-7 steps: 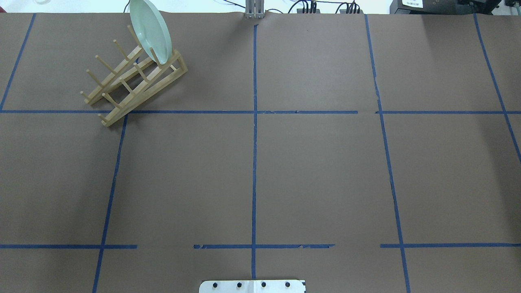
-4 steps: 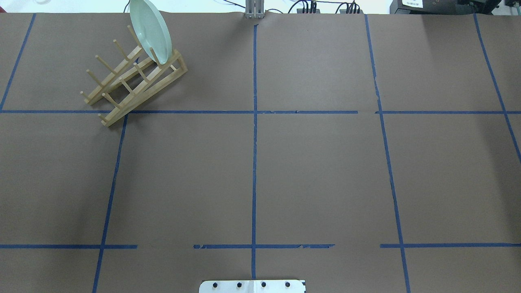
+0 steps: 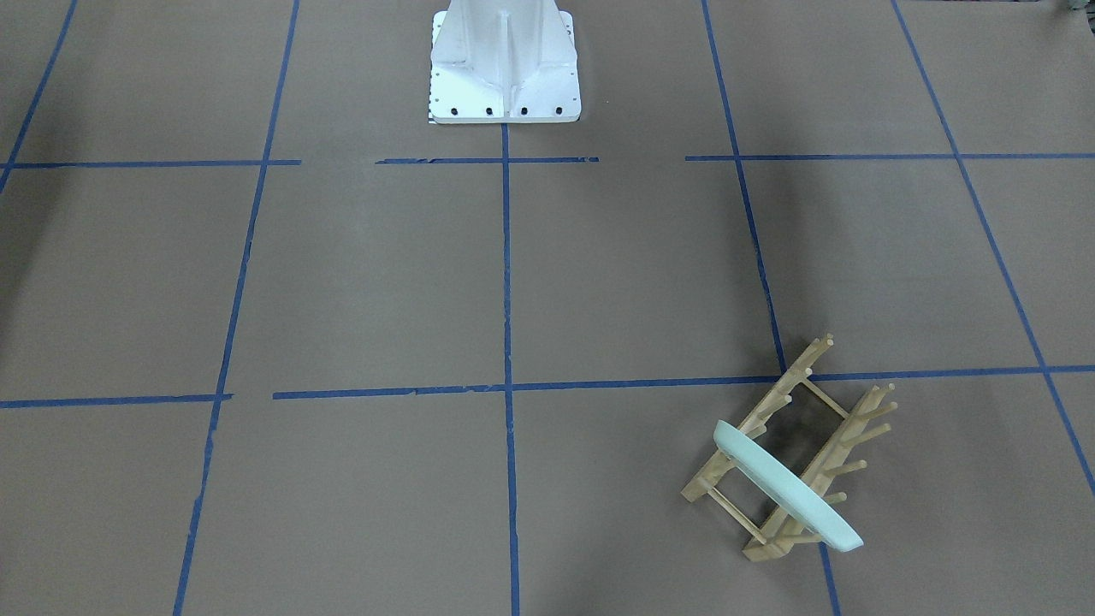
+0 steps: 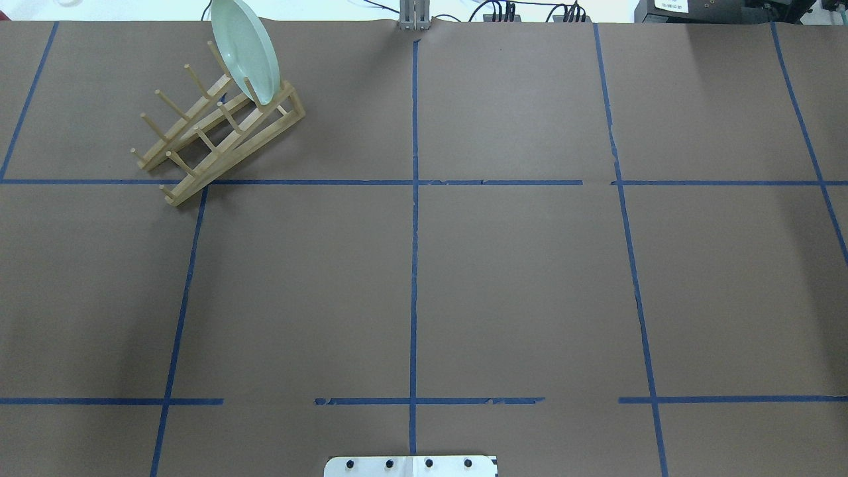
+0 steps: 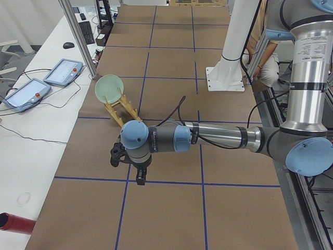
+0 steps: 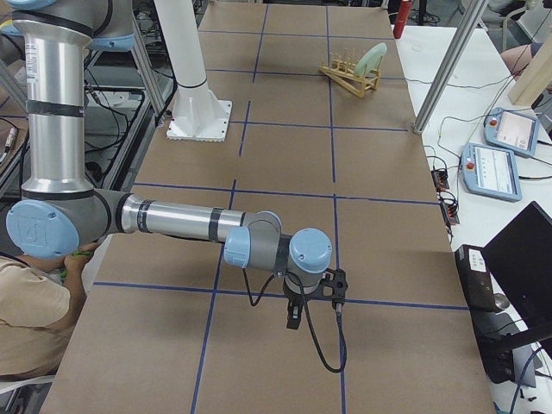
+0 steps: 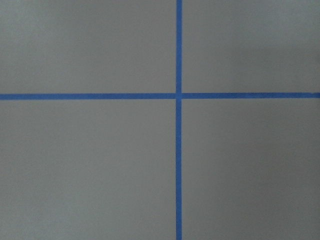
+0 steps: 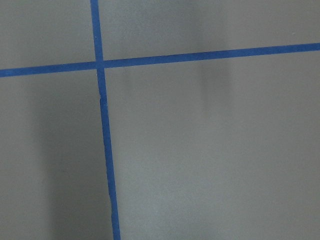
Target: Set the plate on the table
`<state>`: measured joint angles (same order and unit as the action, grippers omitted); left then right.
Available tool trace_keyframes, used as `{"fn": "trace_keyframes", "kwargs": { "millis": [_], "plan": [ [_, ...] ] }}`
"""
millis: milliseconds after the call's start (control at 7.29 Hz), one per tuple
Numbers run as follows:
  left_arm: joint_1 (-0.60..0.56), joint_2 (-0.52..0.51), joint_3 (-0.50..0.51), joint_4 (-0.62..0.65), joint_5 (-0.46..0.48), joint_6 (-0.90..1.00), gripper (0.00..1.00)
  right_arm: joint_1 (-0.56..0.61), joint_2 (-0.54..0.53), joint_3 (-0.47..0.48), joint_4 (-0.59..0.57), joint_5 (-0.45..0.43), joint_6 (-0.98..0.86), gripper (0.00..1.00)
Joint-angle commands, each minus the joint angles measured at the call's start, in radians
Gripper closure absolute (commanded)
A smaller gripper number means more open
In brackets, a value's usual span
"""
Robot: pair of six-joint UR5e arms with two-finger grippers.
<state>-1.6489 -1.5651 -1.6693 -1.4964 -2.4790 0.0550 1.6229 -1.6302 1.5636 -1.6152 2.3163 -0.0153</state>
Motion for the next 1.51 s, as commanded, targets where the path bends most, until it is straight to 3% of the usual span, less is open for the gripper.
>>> {"fn": "trace_keyframes", "kwargs": {
  "millis": [0,275,412,686,961,1235,1373],
  "plan": [
    [0.084,-0.028,0.031,-0.214,-0.203,-0.319,0.0,0.0,0.0,0.0,0.0,0.0,0.0,0.0],
    [0.1,-0.074,0.091,-0.547,-0.198,-0.774,0.0,0.0,0.0,0.0,0.0,0.0,0.0,0.0],
    [0.127,-0.104,0.133,-0.706,-0.195,-0.908,0.0,0.0,0.0,0.0,0.0,0.0,0.0,0.0],
    [0.193,-0.247,0.175,-0.795,-0.145,-1.187,0.0,0.0,0.0,0.0,0.0,0.0,0.0,0.0],
    [0.37,-0.349,0.184,-0.874,0.057,-1.387,0.0,0.0,0.0,0.001,0.0,0.0,0.0,0.0],
    [0.42,-0.42,0.282,-1.136,0.194,-1.707,0.0,0.0,0.0,0.0,0.0,0.0,0.0,0.0],
    [0.469,-0.443,0.311,-1.245,0.339,-1.871,0.0,0.0,0.0,0.0,0.0,0.0,0.0,0.0]
  ]
}}
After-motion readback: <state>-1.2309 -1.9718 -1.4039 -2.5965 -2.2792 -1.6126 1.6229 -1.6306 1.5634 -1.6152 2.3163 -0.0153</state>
